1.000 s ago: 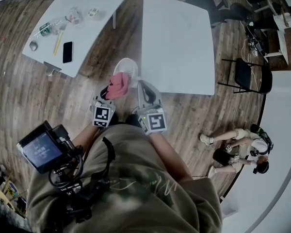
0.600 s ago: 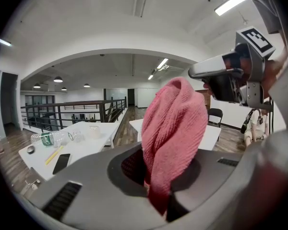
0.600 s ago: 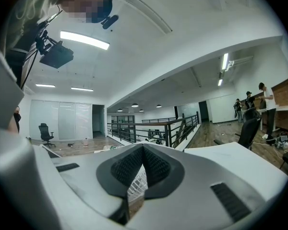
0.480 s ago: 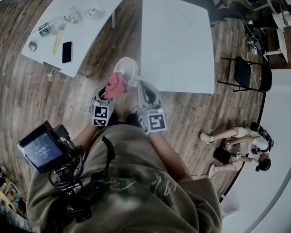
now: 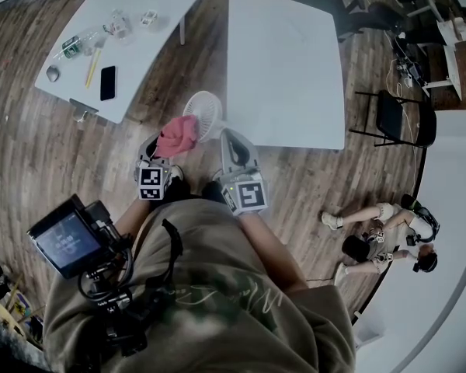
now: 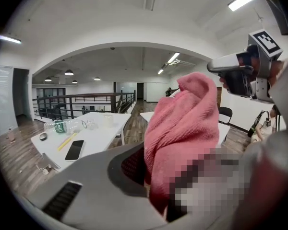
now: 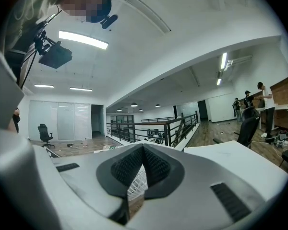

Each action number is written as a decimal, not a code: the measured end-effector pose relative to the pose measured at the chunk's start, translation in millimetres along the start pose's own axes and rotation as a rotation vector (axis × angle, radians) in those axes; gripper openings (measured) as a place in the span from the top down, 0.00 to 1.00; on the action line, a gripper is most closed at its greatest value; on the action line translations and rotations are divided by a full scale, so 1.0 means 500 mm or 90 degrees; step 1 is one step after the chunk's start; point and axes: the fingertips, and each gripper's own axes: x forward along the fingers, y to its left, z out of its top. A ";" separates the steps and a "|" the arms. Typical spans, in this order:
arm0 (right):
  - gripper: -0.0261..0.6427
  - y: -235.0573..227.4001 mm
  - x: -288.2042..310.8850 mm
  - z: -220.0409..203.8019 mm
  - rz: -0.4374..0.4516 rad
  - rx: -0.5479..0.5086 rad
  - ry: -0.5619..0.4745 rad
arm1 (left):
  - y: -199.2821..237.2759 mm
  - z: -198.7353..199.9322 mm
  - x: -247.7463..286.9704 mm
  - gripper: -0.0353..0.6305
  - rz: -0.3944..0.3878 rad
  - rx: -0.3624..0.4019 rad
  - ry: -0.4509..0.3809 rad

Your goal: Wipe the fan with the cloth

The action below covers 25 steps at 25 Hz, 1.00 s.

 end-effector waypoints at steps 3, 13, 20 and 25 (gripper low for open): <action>0.94 -0.001 0.004 0.000 0.003 -0.001 -0.002 | 0.026 -0.012 -0.002 0.86 0.019 -0.003 0.007; 0.94 0.006 0.012 -0.008 0.011 0.008 0.009 | 0.033 -0.014 -0.001 0.86 0.033 -0.030 0.002; 0.94 0.009 0.008 -0.008 0.009 0.001 0.003 | 0.094 -0.014 0.002 0.86 0.081 -0.050 0.000; 0.94 0.001 0.007 -0.009 0.004 0.003 0.003 | 0.133 0.015 -0.004 0.86 0.109 -0.036 -0.016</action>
